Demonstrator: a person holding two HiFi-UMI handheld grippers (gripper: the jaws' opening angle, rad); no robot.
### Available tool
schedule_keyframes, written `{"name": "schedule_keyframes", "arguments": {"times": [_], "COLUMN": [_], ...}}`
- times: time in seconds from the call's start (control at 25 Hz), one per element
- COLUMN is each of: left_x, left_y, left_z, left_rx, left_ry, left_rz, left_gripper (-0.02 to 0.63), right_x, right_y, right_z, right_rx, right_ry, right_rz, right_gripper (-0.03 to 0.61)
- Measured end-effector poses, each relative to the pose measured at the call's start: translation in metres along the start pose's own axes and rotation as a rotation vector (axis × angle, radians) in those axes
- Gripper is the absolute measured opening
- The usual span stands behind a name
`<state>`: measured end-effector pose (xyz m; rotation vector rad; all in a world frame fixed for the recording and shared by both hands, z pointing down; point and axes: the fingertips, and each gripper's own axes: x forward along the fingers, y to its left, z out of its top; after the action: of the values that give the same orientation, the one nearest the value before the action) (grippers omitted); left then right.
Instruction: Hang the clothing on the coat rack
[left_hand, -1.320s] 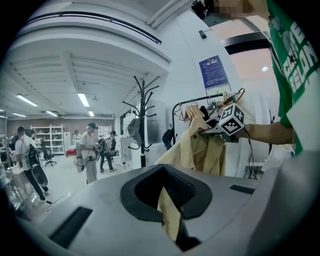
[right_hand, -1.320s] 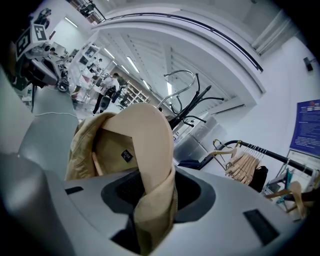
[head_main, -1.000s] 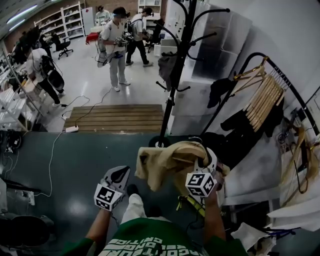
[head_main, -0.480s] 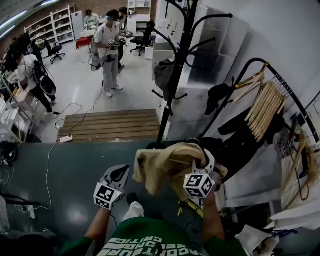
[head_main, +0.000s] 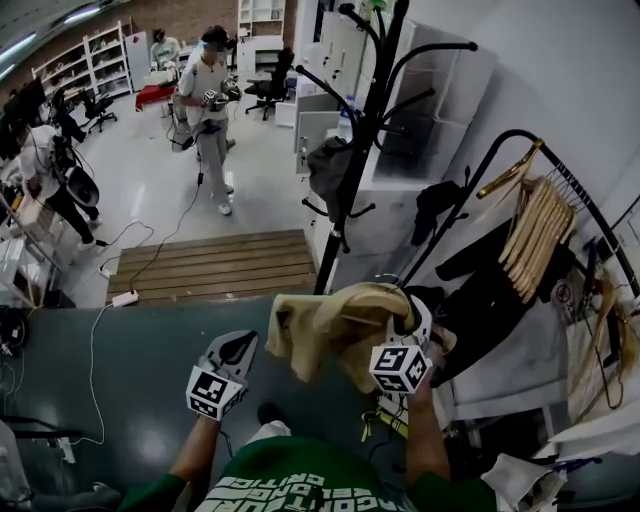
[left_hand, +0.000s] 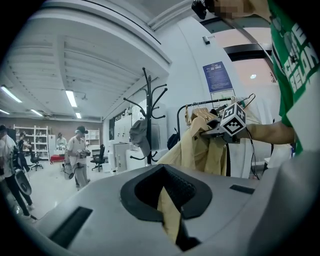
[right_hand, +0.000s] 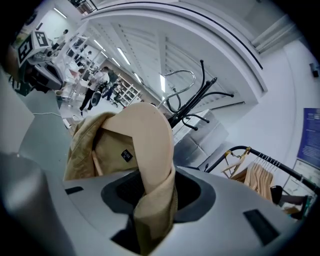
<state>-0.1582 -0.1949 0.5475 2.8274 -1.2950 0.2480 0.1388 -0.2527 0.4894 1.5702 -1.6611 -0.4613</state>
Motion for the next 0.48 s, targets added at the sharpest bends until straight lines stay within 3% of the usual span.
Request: {"name": "schedule_keyframes", "arguments": {"times": [0.48], "left_x": [0.014], "left_y": [0.053], "left_z": [0.000], "left_rx": [0.002], "left_ry": [-0.014], "left_rz": [-0.065], "left_gripper": [0.005], "right_x": [0.038], "right_y": [0.000], "right_z": [0.031], "right_rx": [0.009], "right_ry": [0.067], "right_rz": [-0.048], "right_gripper": [0.158]}}
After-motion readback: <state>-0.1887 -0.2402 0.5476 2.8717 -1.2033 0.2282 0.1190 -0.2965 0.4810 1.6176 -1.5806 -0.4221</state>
